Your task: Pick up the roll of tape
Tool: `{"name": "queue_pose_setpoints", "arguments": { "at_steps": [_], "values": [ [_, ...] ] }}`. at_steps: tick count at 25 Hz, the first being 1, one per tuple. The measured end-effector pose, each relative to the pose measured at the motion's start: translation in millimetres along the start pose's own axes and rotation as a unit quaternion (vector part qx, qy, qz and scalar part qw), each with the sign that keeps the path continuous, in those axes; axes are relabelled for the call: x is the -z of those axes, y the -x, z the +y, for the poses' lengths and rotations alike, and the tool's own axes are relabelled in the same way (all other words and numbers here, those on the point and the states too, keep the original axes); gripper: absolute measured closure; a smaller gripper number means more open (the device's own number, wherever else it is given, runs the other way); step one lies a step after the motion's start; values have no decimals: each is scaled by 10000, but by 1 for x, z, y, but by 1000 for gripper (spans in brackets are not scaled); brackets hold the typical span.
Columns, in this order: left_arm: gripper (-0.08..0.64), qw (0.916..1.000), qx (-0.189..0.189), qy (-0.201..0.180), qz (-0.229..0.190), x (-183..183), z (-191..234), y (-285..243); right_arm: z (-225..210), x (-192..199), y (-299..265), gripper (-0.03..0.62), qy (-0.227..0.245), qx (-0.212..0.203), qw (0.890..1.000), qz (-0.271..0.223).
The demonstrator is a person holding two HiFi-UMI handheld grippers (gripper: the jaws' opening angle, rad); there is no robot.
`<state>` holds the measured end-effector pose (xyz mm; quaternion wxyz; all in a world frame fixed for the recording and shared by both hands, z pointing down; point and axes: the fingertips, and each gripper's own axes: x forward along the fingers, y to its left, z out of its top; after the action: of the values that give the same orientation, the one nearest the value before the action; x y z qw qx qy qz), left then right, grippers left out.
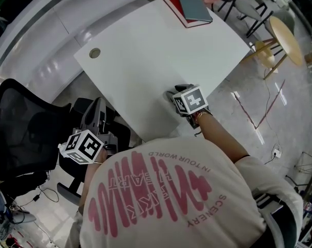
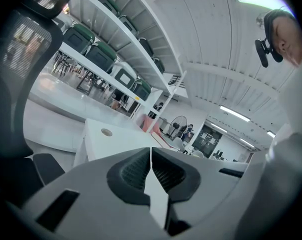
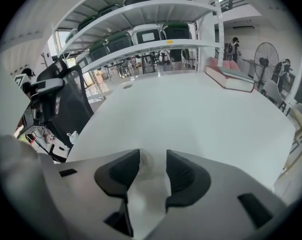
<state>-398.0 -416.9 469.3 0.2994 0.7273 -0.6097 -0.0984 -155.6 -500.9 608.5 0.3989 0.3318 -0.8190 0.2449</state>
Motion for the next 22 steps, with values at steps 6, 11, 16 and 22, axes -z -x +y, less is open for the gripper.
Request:
{"name": "queue_pose_setpoints", "arguments": {
  "at_steps": [6,11,16,22],
  "values": [
    [531,10000,-56,42,21,5,1,5,-1,1,1,413,15,12,9999,144],
    [531,9999,-122,62,7,8,0,11,-8,1,4,467,-59,-2,9998,209],
    [531,9998,-194,75,-5,10,0,14,-11,-4,3,508,358,172,9990,219],
    [531,9997,-232,88,-52,10,1,15,-11,-7,-1,511,419,24,9979,494]
  ]
}}
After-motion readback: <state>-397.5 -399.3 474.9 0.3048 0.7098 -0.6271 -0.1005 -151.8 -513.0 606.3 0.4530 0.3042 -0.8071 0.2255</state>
